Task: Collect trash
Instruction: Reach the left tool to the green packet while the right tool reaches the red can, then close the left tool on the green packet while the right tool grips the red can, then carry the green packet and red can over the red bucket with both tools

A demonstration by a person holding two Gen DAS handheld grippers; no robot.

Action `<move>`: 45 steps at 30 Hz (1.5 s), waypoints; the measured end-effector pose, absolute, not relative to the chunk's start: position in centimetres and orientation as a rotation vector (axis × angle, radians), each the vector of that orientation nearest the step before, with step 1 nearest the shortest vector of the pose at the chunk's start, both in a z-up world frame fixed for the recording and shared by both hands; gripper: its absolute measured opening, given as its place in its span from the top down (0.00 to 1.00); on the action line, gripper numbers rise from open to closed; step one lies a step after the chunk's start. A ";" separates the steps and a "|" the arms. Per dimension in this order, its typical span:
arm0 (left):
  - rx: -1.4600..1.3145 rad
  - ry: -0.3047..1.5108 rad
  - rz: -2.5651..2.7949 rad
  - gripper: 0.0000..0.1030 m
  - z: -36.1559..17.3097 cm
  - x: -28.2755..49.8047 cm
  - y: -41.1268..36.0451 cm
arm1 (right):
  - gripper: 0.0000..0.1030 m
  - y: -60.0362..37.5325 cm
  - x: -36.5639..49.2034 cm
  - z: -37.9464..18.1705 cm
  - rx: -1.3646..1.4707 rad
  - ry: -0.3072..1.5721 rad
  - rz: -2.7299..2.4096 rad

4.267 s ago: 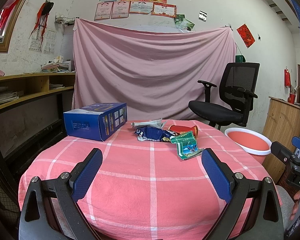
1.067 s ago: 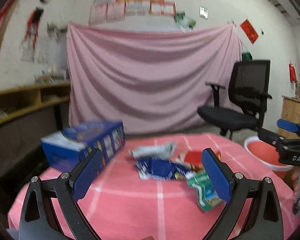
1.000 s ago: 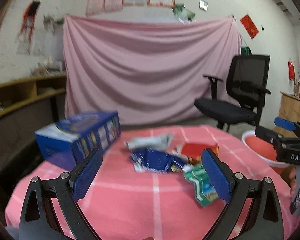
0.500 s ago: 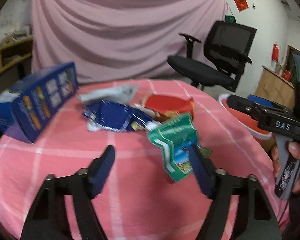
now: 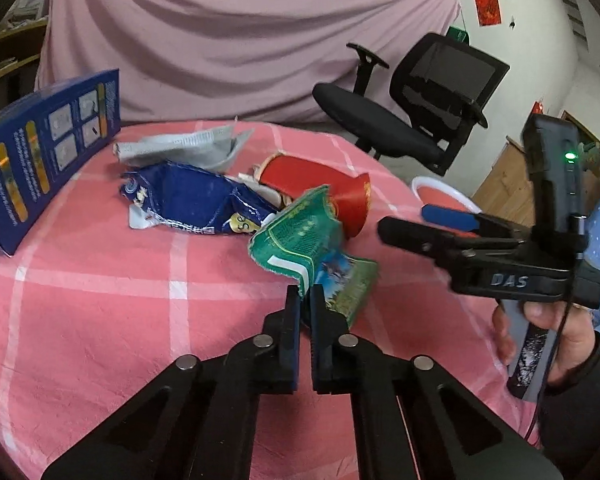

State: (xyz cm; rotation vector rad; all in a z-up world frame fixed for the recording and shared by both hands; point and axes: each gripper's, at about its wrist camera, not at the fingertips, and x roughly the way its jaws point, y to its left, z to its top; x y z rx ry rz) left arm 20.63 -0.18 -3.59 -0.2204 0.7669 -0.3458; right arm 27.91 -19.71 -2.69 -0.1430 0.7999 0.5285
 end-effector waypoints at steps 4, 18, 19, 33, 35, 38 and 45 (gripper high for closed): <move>-0.232 0.709 -0.289 1.00 -3.2 19.7 0.6 | 0.10 -18.6 28.9 -2.9 -0.112 0.817 0.569; -0.138 0.591 -0.120 1.00 -3.8 17.7 1.0 | 0.39 -15.3 30.5 -3.7 -0.199 0.833 0.631; -0.132 0.584 -0.122 1.00 -3.9 17.6 1.0 | 0.39 -15.4 30.5 -3.5 -0.195 0.828 0.630; -0.060 0.498 -0.047 1.00 -3.4 16.7 -0.3 | 0.51 -17.1 28.7 -1.7 -0.112 0.671 0.601; -0.043 0.473 -0.034 1.00 -3.3 16.3 -0.7 | 0.55 -17.0 27.7 -1.1 -0.127 0.612 0.601; -0.010 0.442 -0.027 1.00 -3.2 15.8 -1.8 | 0.56 -16.7 26.7 -0.7 -0.154 0.560 0.609; 0.029 0.419 -0.021 1.00 -3.4 15.4 -3.4 | 0.58 -17.2 25.6 -0.1 -0.139 0.502 0.626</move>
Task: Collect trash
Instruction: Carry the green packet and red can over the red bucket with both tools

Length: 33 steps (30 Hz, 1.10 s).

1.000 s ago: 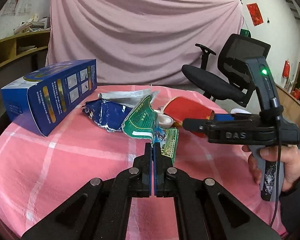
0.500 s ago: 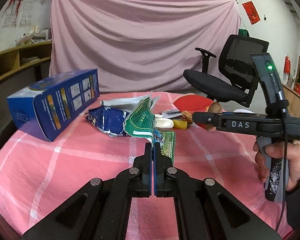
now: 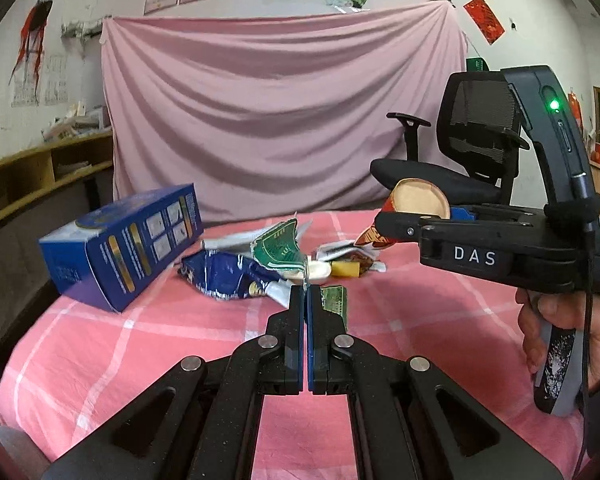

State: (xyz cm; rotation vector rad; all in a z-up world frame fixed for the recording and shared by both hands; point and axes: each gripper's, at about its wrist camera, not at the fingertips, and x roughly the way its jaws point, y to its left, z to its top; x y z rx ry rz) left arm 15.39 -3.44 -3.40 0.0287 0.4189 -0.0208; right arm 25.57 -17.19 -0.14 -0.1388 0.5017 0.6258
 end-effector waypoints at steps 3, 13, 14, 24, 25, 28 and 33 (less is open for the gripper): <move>0.049 0.378 -0.011 1.00 -2.7 15.1 -4.0 | 0.58 -17.8 24.9 0.3 -0.114 0.459 0.631; 0.089 0.188 -0.042 1.00 1.9 15.9 -7.6 | 0.58 -23.1 20.4 4.2 -0.017 0.108 0.534; 0.097 0.165 -0.053 1.00 2.4 16.0 -8.2 | 0.58 -23.8 20.1 4.6 -0.021 0.074 0.505; 0.122 0.078 -0.269 1.00 5.9 19.3 -17.4 | 0.58 -32.3 20.1 6.2 0.035 -0.047 0.215; 0.127 0.077 -0.288 1.00 6.1 19.5 -18.1 | 0.58 -33.1 20.2 6.1 0.041 -0.042 0.194; 0.135 0.094 -0.359 1.00 6.5 20.9 -21.1 | 0.58 -35.4 20.9 5.5 0.070 -0.006 0.135; 0.119 0.175 -0.430 1.00 6.2 23.7 -25.0 | 0.58 -39.1 22.3 4.7 0.159 0.077 0.070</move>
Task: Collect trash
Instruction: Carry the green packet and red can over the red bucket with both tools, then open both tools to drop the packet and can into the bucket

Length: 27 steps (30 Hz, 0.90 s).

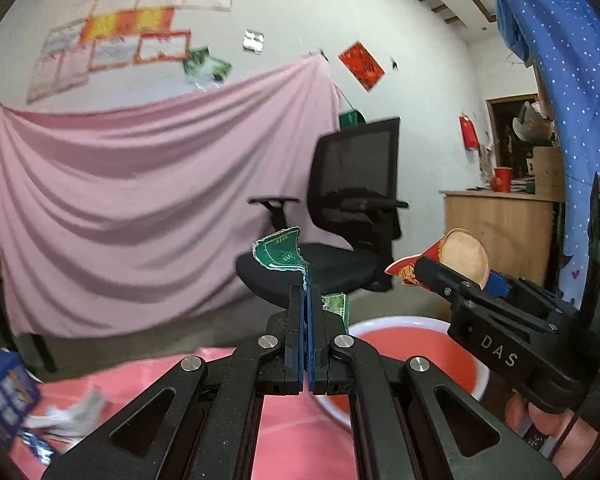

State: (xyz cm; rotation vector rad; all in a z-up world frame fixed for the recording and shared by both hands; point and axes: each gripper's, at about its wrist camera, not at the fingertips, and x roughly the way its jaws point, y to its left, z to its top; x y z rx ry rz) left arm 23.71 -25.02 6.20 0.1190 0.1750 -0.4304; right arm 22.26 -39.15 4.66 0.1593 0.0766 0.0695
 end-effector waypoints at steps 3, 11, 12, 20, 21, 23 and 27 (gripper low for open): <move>0.101 0.235 -0.458 1.00 5.5 25.5 -26.2 | 0.58 -41.2 23.3 4.1 0.222 0.137 0.050; 0.023 0.407 -0.525 1.00 3.9 30.1 -28.6 | 0.56 -44.5 25.7 1.5 0.362 0.341 -0.003; 0.016 0.430 -0.531 1.00 3.7 30.7 -28.9 | 0.56 -44.8 26.0 1.2 0.373 0.369 -0.010; -0.024 0.568 -0.532 1.00 1.7 32.8 -28.7 | 0.49 -46.3 27.4 -0.5 0.449 0.504 -0.019; -0.027 0.575 -0.531 1.00 1.5 32.7 -28.6 | 0.48 -46.3 27.4 -0.6 0.450 0.507 -0.020; -0.036 0.587 -0.527 0.99 1.4 32.8 -28.4 | 0.46 -46.3 27.6 -0.5 0.450 0.509 -0.021; -0.055 0.587 -0.512 0.97 1.7 32.5 -27.2 | 0.39 -46.0 27.6 -0.2 0.432 0.505 -0.018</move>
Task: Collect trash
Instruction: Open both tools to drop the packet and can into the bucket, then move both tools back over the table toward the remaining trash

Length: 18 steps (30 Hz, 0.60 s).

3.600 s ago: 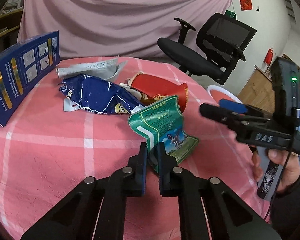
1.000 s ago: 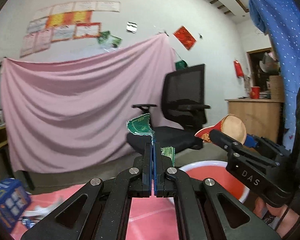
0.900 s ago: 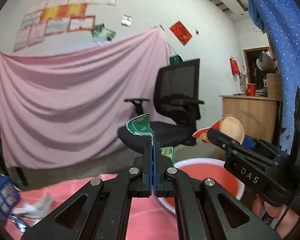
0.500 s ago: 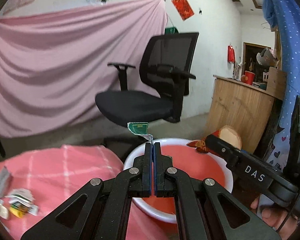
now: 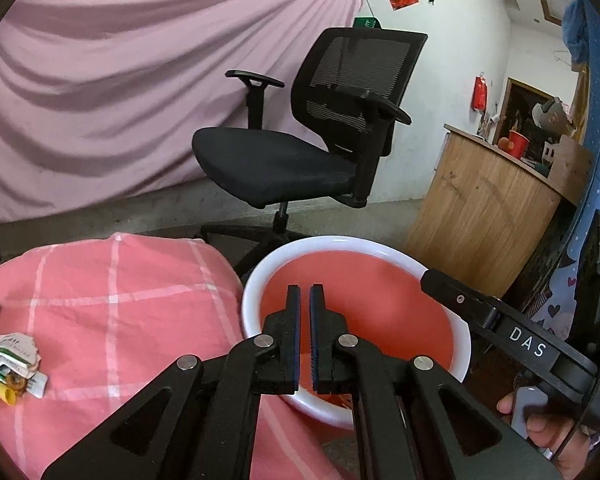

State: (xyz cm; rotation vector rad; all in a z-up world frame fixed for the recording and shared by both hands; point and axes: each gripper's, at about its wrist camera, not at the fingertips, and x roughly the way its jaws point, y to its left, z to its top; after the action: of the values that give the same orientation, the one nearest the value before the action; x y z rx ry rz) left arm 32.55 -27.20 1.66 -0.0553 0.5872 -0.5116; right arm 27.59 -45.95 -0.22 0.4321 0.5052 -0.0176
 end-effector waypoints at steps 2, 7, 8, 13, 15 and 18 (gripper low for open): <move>-0.059 0.578 -0.496 0.92 1.9 32.1 -26.3 | 0.37 -45.8 27.6 0.2 0.420 0.488 -0.012; -0.108 0.488 -0.418 0.66 3.3 30.5 -23.1 | 0.22 -44.3 26.9 1.6 0.360 0.417 0.013; -0.114 0.470 -0.406 0.66 3.6 30.2 -22.4 | 0.19 -43.9 26.8 1.9 0.346 0.403 0.018; -0.132 0.399 -0.325 0.44 4.9 28.6 -18.7 | 0.00 -41.7 26.2 3.3 0.286 0.327 0.045; -0.145 0.365 -0.283 0.37 5.3 27.8 -17.0 | 0.00 -40.7 26.0 3.8 0.263 0.294 0.063; -0.152 0.334 -0.236 0.12 5.7 26.8 -14.7 | 0.00 -38.7 25.7 4.4 0.225 0.242 0.101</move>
State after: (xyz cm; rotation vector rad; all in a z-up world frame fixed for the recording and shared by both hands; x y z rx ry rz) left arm 26.83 -14.73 5.66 -0.1518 0.3343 -0.2356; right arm 25.66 -38.72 4.41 0.2248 0.2422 0.1013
